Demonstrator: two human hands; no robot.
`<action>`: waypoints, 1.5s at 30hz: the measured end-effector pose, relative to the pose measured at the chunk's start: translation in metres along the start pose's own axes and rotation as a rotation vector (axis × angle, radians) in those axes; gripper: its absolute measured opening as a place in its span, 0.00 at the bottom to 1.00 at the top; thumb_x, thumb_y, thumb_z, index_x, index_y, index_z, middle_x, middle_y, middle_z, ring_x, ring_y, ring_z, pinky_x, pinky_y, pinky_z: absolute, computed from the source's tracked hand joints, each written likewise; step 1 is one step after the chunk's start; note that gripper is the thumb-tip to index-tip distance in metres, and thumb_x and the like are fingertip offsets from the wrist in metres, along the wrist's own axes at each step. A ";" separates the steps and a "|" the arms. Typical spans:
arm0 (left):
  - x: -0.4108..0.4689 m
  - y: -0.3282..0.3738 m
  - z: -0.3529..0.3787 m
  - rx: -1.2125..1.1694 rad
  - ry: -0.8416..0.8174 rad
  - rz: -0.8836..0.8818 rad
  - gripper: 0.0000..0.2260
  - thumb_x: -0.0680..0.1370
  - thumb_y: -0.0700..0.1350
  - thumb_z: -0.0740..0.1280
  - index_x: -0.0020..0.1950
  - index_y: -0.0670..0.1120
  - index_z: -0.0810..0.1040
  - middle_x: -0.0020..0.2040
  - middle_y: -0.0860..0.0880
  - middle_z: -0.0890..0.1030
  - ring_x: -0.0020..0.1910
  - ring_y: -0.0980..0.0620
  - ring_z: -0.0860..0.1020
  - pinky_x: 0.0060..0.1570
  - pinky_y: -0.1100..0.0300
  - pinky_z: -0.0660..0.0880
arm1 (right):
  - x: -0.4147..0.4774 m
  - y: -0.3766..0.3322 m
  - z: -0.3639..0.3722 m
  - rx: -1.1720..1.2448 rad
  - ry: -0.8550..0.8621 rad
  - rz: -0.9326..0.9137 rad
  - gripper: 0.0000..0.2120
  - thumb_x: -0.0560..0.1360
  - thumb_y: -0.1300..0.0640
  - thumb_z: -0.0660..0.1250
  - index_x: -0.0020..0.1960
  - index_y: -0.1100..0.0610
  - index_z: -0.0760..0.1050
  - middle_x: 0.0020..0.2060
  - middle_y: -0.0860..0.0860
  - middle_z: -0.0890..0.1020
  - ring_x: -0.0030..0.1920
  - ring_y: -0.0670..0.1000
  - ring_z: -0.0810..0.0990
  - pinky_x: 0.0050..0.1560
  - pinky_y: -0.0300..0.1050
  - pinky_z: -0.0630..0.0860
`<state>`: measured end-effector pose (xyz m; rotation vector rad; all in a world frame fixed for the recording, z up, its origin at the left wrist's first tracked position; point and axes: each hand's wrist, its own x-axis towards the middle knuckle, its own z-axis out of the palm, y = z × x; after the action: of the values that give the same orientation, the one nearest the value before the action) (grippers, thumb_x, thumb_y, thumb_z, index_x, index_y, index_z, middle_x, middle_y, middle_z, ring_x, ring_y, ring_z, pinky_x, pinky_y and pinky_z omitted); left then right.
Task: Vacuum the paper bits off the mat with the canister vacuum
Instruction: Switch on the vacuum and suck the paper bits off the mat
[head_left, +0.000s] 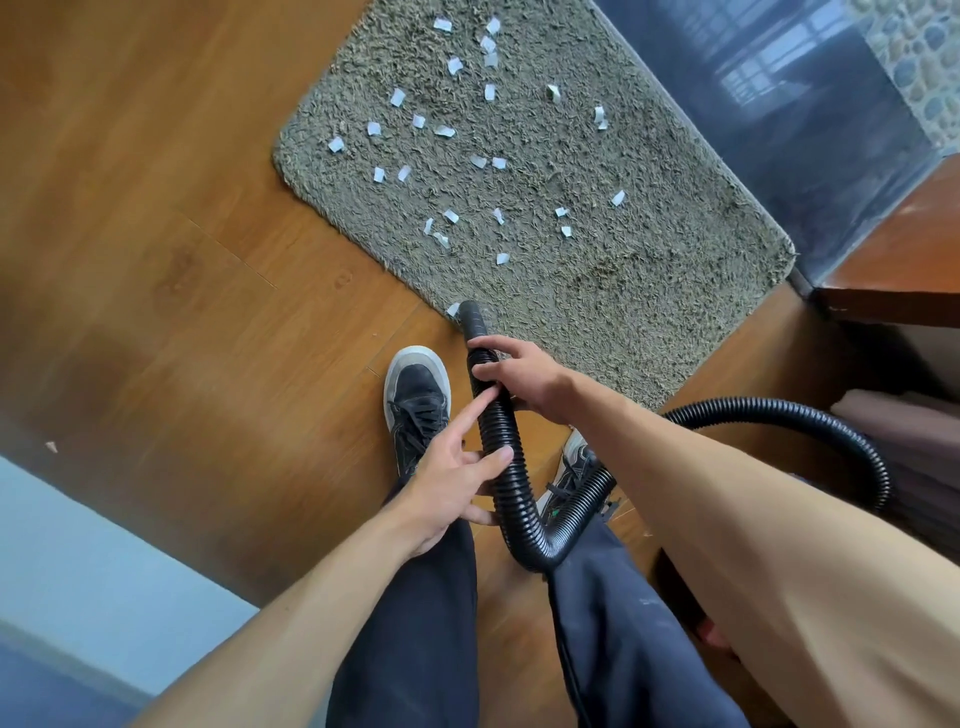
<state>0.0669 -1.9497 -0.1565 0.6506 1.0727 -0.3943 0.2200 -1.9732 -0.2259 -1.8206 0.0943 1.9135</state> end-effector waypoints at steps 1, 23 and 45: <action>-0.002 -0.001 -0.003 -0.012 0.002 0.002 0.29 0.80 0.40 0.67 0.73 0.68 0.64 0.45 0.45 0.84 0.47 0.47 0.83 0.47 0.33 0.79 | 0.001 -0.002 0.002 -0.016 -0.018 0.008 0.19 0.77 0.64 0.65 0.66 0.50 0.75 0.50 0.55 0.79 0.44 0.51 0.78 0.42 0.46 0.80; 0.016 0.020 -0.020 0.086 -0.013 0.012 0.28 0.81 0.43 0.65 0.71 0.71 0.63 0.45 0.41 0.81 0.43 0.47 0.78 0.43 0.44 0.78 | 0.008 -0.015 -0.006 0.077 0.131 -0.119 0.21 0.78 0.63 0.65 0.69 0.52 0.70 0.54 0.57 0.80 0.44 0.51 0.81 0.38 0.46 0.81; 0.052 0.060 -0.020 0.158 -0.001 0.041 0.28 0.82 0.42 0.64 0.69 0.75 0.63 0.46 0.39 0.78 0.43 0.46 0.75 0.39 0.50 0.80 | 0.032 -0.050 -0.030 0.117 0.155 -0.238 0.22 0.78 0.64 0.64 0.71 0.53 0.68 0.54 0.59 0.78 0.45 0.52 0.80 0.43 0.44 0.81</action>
<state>0.1113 -1.8905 -0.1925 0.8108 1.0324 -0.4469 0.2675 -1.9312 -0.2460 -1.8107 0.0389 1.5719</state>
